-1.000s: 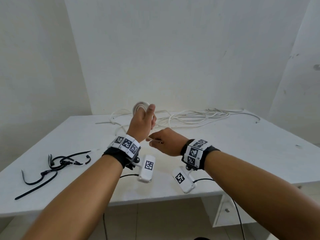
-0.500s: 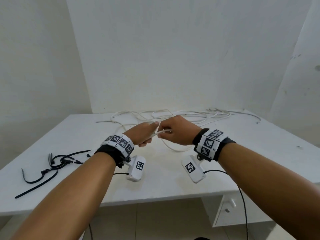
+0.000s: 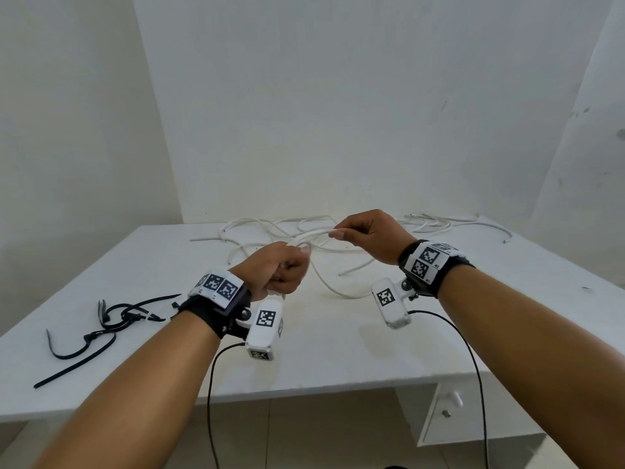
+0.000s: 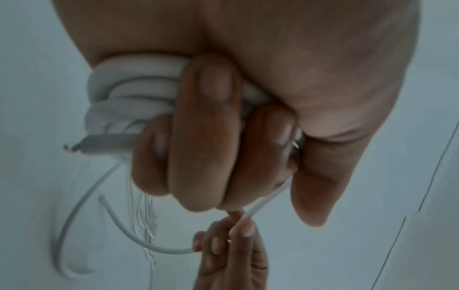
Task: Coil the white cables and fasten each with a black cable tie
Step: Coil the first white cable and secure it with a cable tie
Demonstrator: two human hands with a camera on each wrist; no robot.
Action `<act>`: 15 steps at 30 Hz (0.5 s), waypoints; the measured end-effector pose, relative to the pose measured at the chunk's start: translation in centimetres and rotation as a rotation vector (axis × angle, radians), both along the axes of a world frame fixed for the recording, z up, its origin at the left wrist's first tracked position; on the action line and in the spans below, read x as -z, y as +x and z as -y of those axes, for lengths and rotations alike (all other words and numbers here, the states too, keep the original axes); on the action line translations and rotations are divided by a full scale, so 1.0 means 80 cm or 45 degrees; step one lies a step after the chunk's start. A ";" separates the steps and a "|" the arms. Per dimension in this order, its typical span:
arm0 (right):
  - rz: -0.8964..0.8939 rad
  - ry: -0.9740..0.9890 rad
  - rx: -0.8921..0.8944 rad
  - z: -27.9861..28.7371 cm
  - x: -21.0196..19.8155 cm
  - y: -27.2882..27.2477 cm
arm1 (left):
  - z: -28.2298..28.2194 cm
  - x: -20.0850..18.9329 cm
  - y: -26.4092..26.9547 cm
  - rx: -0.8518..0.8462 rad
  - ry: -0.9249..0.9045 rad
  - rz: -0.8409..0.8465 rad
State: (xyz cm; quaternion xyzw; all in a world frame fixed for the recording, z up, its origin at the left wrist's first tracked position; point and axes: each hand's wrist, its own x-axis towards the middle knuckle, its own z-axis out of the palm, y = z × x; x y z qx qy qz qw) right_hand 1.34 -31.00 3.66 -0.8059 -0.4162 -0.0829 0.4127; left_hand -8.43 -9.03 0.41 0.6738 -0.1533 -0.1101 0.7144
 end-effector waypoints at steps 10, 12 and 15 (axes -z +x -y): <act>-0.173 0.371 -0.073 -0.001 0.008 0.010 | 0.002 -0.021 -0.019 0.288 -0.560 -0.016; -0.189 0.378 -0.051 0.002 0.008 0.013 | -0.004 -0.024 -0.020 0.354 -0.652 0.025; -0.215 0.392 0.035 0.013 0.016 0.022 | -0.019 -0.033 -0.021 0.449 -0.852 0.091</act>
